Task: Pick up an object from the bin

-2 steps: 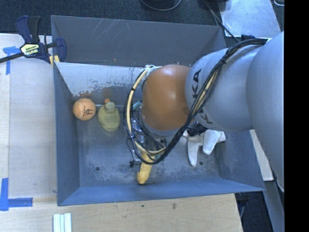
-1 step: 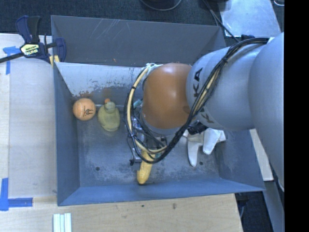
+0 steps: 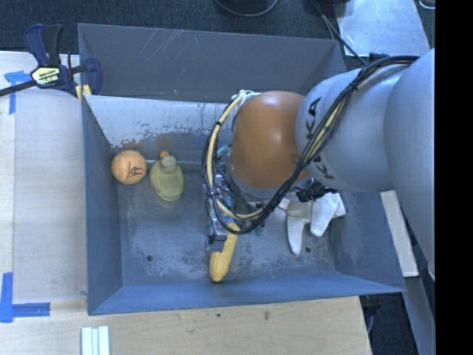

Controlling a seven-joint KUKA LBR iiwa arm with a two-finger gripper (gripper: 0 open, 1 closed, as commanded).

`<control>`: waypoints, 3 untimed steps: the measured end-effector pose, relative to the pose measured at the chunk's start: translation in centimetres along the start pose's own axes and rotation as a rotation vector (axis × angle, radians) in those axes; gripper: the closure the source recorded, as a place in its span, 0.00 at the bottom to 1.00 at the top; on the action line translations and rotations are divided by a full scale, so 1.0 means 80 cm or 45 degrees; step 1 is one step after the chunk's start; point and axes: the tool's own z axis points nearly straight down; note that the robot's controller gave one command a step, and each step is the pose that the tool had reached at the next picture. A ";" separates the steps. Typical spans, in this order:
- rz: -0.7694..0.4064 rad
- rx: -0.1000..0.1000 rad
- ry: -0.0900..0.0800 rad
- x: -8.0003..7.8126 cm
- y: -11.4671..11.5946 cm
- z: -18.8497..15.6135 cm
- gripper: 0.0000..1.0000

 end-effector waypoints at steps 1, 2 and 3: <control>-0.076 0.003 -0.002 -0.036 -0.020 0.025 0.00; -0.170 -0.002 -0.005 -0.071 -0.067 0.052 0.00; -0.264 0.002 -0.006 -0.060 -0.112 0.060 0.00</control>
Offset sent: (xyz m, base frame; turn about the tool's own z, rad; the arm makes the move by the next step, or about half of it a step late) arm 0.0648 -0.0747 -0.0526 -0.1197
